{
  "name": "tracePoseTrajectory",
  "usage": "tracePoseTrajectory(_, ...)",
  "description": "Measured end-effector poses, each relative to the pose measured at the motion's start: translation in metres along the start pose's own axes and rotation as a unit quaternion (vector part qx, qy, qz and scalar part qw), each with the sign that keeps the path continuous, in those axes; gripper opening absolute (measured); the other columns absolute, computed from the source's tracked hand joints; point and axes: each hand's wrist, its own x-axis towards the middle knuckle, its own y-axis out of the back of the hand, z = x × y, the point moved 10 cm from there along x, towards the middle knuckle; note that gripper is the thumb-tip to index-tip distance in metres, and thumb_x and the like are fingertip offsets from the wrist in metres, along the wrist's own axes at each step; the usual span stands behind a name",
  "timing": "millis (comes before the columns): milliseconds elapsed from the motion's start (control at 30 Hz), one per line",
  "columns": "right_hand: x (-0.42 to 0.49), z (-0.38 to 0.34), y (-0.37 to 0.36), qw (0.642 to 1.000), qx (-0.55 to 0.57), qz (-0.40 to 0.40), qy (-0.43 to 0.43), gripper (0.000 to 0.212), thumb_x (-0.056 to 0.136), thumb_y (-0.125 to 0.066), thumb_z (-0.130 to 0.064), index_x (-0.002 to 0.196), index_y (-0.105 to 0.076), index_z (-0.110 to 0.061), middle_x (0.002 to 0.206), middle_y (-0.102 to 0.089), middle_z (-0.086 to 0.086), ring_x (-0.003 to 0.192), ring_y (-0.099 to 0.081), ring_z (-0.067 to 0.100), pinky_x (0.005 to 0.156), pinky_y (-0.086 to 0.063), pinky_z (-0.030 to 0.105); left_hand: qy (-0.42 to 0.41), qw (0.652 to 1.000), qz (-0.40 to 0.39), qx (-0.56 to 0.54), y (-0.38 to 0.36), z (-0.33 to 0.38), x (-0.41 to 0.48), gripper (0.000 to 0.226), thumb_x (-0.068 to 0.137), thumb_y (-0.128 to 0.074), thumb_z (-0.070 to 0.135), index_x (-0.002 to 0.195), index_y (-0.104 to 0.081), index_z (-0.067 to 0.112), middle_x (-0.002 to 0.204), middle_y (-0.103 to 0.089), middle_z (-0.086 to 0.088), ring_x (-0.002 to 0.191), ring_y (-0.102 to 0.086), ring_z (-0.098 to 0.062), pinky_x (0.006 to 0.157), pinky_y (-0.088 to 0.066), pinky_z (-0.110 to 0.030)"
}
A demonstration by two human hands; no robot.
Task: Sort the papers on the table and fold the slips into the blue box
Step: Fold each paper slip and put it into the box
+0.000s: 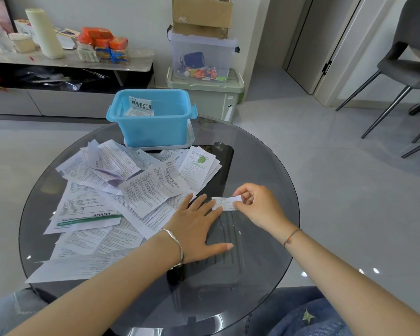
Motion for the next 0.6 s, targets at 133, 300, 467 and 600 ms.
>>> tracePoseTrajectory(133,-0.015,-0.027,0.007,0.987,-0.096,0.052,0.122,0.021,0.082,-0.070,-0.014,0.102,-0.068,-0.020,0.103,-0.058,-0.007,0.081,-0.055,0.009,0.071,-0.043,0.022,-0.004,1.000,0.008,0.008,0.004,0.000,0.000,0.109,0.060,0.005,0.081,0.151,-0.017,0.025,0.158,-0.016,0.002,0.147,-0.005,-0.020,0.117,0.009,-0.040)
tracePoseTrajectory(300,-0.053,-0.059,-0.009,0.900,-0.264,0.104,0.331,0.020,0.078,-0.070,-0.008,0.097,-0.074,-0.013,0.102,-0.071,-0.001,0.098,-0.064,0.020,0.098,-0.043,0.033,-0.012,1.000,0.004,0.017,0.007,0.003,0.003,0.112,0.059,0.006,0.081,0.152,-0.016,0.022,0.158,-0.017,-0.001,0.147,-0.004,-0.021,0.117,0.008,-0.040)
tracePoseTrajectory(467,-0.063,-0.052,-0.020,0.885,-0.318,0.079,0.331,0.041,0.089,-0.038,-0.024,0.112,-0.070,-0.012,0.115,-0.068,0.000,0.110,-0.061,0.019,0.108,-0.029,0.033,-0.016,0.999,0.001,0.043,0.006,0.007,0.002,0.109,0.065,0.004,0.081,0.152,-0.012,0.017,0.159,-0.015,-0.005,0.147,-0.002,-0.023,0.118,0.008,-0.041)
tracePoseTrajectory(600,-0.061,-0.046,-0.022,0.875,-0.355,0.055,0.325,0.044,0.090,-0.035,-0.027,0.116,-0.067,-0.013,0.119,-0.065,0.000,0.118,-0.057,0.021,0.109,-0.032,0.038,-0.017,0.998,0.000,0.058,0.004,0.009,0.002,0.110,0.066,0.004,0.081,0.152,-0.011,0.015,0.159,-0.014,-0.006,0.147,-0.001,-0.024,0.117,0.009,-0.042)
